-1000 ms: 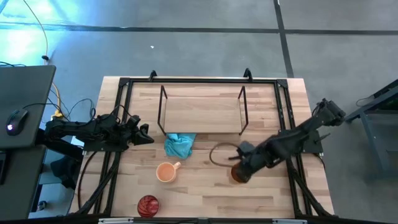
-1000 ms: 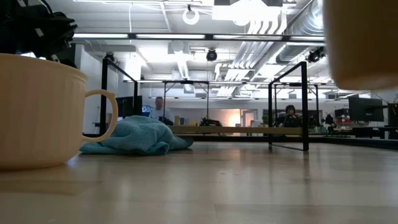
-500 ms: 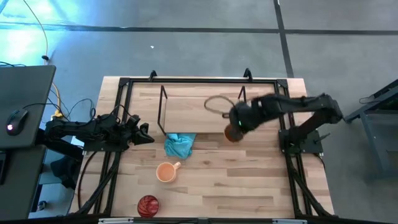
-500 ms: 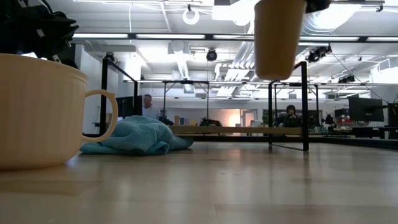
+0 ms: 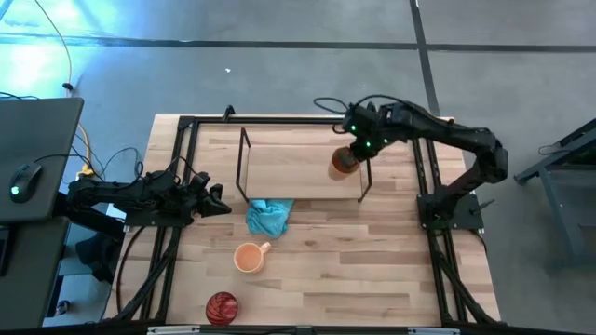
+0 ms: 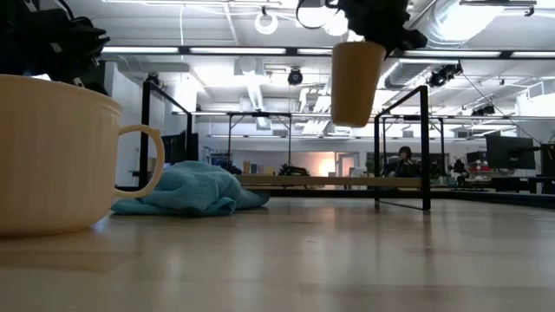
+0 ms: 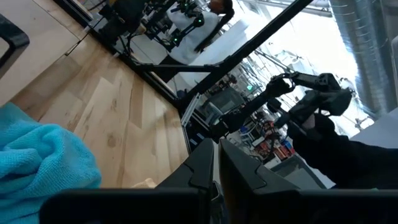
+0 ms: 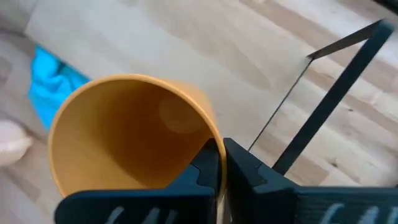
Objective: Stack small to large cups/mugs on shelf
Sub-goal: Put the orange cup on the shelf
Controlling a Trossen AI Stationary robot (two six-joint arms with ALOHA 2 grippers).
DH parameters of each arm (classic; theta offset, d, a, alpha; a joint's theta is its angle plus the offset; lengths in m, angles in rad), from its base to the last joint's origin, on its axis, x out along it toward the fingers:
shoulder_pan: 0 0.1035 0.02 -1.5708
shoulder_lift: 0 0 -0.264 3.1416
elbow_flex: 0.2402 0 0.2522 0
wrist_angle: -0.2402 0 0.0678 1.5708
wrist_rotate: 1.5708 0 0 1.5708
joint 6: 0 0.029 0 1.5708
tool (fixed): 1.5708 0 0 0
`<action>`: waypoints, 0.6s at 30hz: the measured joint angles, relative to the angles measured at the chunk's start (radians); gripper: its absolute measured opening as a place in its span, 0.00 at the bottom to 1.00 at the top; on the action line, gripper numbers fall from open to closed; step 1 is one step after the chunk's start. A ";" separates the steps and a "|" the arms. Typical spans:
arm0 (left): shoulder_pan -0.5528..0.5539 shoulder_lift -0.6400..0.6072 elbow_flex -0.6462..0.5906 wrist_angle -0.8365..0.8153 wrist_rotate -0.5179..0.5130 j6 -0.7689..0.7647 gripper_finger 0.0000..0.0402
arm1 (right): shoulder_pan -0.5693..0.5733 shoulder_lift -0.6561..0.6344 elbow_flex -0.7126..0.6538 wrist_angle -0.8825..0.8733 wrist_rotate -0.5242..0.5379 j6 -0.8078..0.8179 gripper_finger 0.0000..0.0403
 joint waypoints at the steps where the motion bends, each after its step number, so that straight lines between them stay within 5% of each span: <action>1: 0.000 0.000 0.000 -0.006 0.000 0.000 0.04 | -0.016 0.010 0.000 0.001 -0.009 -0.009 0.00; 7: 0.000 0.000 0.000 -0.038 0.000 0.000 0.04 | -0.058 0.093 0.000 0.045 -0.062 -0.097 0.00; 18: 0.000 0.000 0.000 -0.037 -0.013 0.000 0.04 | -0.064 0.147 0.000 -0.009 -0.111 -0.501 0.00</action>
